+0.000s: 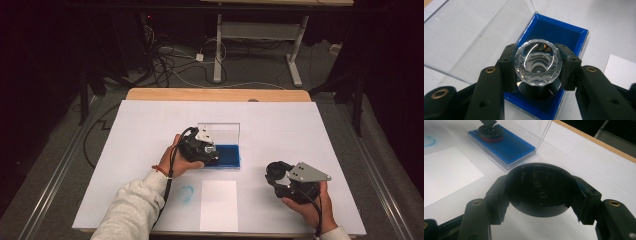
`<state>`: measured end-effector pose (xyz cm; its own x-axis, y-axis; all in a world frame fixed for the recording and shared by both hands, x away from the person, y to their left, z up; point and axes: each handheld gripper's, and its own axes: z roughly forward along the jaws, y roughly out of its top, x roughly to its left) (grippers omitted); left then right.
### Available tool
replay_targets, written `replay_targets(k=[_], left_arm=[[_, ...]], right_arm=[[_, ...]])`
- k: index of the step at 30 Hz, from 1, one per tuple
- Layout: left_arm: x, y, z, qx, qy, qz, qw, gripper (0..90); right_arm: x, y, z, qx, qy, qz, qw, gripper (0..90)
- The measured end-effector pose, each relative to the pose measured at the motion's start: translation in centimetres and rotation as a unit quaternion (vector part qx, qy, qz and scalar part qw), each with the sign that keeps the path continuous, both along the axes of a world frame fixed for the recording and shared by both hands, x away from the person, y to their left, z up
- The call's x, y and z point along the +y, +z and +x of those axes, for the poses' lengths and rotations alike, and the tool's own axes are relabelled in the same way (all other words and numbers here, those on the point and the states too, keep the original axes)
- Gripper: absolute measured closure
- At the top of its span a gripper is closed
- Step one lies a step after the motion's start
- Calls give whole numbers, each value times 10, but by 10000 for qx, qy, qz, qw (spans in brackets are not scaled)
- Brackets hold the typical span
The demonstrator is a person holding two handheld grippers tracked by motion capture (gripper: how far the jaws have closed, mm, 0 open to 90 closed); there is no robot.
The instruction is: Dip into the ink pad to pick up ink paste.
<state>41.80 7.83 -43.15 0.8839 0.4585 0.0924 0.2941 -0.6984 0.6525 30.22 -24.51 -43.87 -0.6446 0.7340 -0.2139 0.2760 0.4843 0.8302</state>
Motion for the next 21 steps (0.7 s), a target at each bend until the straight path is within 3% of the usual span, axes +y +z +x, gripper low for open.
replay_targets(k=[9,16,21], left_arm=[[1,-1,1,34,14,-79,10000,546],[-4,2,-3,-96,74,130,9998,547],[-3,3,-3,-80,103,31,9999,547]], right_arm=[[-1,1,-1,-13,-27,19,10000,386],[-4,2,-2,18,-35,-12,10000,386],[-5,2,-2,38,11,8,10000,386]])
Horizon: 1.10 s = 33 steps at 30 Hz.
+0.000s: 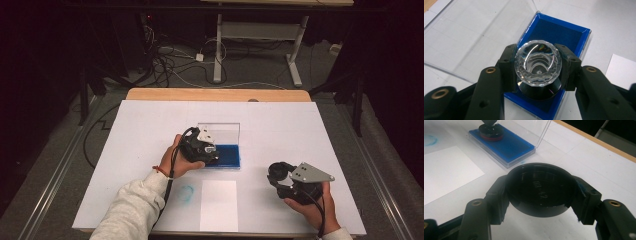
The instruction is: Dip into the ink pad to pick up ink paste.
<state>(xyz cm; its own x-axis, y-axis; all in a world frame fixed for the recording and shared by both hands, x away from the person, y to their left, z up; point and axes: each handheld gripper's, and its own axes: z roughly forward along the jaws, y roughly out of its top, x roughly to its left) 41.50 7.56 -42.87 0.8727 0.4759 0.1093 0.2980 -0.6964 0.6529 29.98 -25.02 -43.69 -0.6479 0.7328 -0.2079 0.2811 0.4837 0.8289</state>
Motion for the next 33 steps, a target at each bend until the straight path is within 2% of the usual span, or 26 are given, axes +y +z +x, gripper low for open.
replay_targets(k=[2,6,11,15,20,24,27,33], left_arm=[[-1,4,-3,-83,-5,-26,10000,547],[-3,17,-5,-219,-24,-204,9995,547],[-12,39,-7,-337,-148,-434,9984,547],[-23,56,-5,-401,-315,-418,9978,547],[-28,71,-2,-455,-393,-483,9970,548],[-29,73,-1,-451,-368,-492,9971,547],[-27,72,1,-365,-366,-518,9973,547],[-27,57,6,-206,-370,-414,9982,548]], right_arm=[[0,0,0,-1,8,0,10000,385],[0,1,0,-38,28,13,10000,386],[-2,2,0,-66,-17,15,10000,386],[-2,3,0,-67,-41,24,10000,386],[-2,1,2,-28,-39,-2,10000,385],[-3,1,1,-22,-56,-1,10000,385],[-4,1,1,-27,-51,0,10000,385],[-1,-1,2,37,-45,-28,10000,385]])
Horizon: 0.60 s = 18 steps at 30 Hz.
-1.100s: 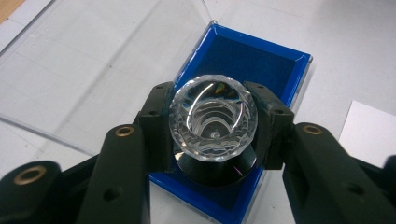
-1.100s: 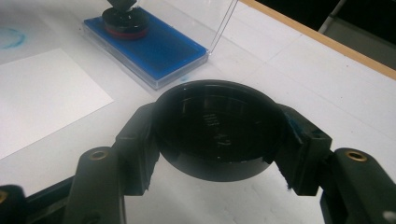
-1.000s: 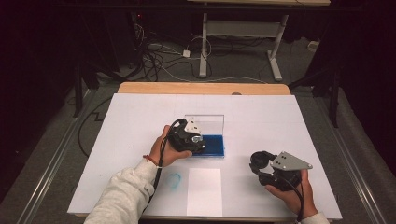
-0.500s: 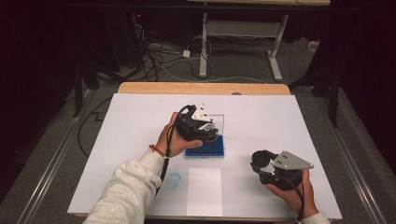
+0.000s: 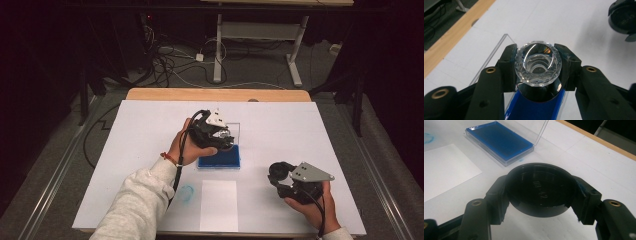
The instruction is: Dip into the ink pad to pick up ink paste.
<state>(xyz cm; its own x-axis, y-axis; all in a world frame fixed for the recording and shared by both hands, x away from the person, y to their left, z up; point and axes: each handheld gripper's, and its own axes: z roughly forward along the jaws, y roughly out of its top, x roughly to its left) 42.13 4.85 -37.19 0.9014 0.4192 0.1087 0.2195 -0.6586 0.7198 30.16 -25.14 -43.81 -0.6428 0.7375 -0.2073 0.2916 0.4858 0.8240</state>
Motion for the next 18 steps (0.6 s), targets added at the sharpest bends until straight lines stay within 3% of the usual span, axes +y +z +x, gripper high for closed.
replay_targets(k=[7,12,18], left_arm=[[-3,-28,6,245,20,113,9996,547],[-5,-46,8,322,85,342,9989,547],[-5,-55,9,399,83,355,9985,548]], right_arm=[[0,-3,1,59,23,-53,10000,385],[1,-5,2,104,32,-69,9999,385],[2,-6,2,110,36,-110,9999,385]])
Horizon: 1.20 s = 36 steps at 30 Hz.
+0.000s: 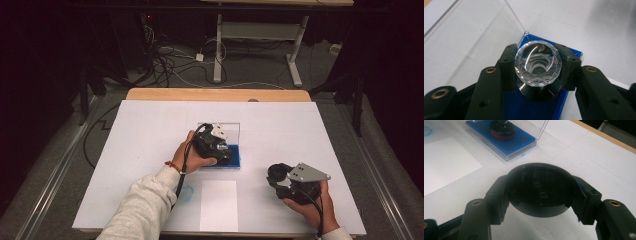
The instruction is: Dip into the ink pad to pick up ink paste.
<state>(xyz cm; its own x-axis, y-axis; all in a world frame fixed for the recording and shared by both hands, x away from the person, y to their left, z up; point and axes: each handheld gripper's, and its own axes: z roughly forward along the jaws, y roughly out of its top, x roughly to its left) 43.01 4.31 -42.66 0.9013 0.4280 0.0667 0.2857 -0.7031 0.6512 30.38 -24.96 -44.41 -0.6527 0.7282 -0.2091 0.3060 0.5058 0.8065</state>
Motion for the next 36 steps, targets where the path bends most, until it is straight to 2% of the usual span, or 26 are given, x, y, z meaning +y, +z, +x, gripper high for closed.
replay_targets(k=[4,8,15,20,29,36], left_arm=[[-1,-1,-1,-56,-39,62,10000,547],[3,-3,-1,59,9,-68,10000,547],[3,-4,0,68,66,-141,9999,546],[1,-3,-2,11,74,-39,10000,546],[1,-3,0,32,36,-46,10000,546],[0,0,2,79,-25,120,9999,547]], right_arm=[[1,-1,0,34,35,-43,10000,385],[2,-1,0,38,46,-46,10000,385],[2,-1,-1,35,32,-67,10000,385],[2,-1,0,25,43,-78,10000,384],[3,-2,0,39,35,-108,9999,384],[2,-3,0,38,23,-123,9999,384]])
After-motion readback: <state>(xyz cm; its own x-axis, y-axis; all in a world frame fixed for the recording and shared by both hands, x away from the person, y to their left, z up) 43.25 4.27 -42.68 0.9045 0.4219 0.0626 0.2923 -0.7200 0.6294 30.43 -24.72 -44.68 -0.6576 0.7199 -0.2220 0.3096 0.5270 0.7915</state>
